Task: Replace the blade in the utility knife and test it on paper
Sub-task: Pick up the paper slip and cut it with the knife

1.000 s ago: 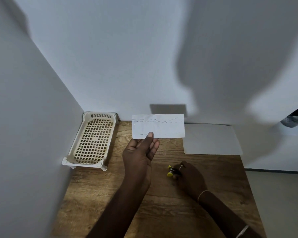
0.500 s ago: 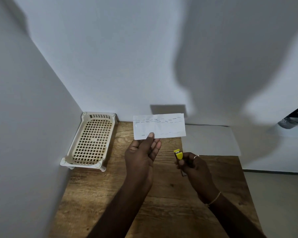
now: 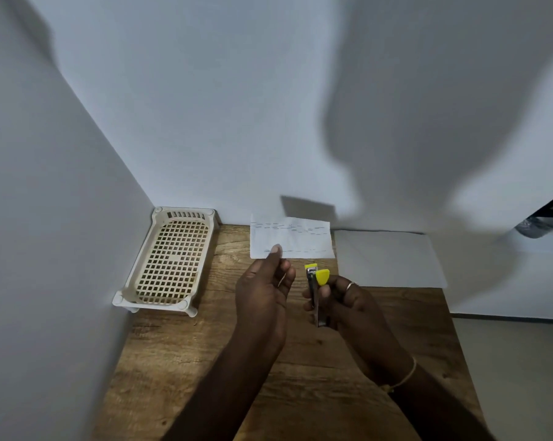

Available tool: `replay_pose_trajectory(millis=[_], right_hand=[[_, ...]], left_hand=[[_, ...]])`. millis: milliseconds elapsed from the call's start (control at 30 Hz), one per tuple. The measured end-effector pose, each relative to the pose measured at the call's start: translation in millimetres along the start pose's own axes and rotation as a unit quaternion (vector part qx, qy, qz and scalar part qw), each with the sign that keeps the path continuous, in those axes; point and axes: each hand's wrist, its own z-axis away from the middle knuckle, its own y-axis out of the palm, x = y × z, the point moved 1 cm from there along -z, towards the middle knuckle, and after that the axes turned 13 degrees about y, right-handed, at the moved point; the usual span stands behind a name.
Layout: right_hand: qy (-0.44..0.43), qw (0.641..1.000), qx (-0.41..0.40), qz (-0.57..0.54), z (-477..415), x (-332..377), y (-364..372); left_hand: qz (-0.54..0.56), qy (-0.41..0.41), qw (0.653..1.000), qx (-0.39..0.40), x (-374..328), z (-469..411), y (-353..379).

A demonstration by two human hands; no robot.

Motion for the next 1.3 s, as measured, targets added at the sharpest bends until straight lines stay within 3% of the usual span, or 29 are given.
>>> replay_pose_trajectory(millis=[533, 833, 1300], right_hand=[[0.003, 0.997, 0.018, -0.080, 7.1, 18.6, 15.9], [0.014, 0.998, -0.008, -0.064, 12.1, 19.8, 15.3], [0.011, 0.997, -0.033, -0.074, 15.3, 30.8, 14.5]], left_hand=[[-0.056, 0.058, 0.995, 0.052, 6.6, 2.2, -8.0], [-0.055, 0.072, 0.995, 0.048, -0.8, 1.3, -7.4], [-0.165, 0.090, 0.973, 0.135, -2.4, 6.6, -10.0]])
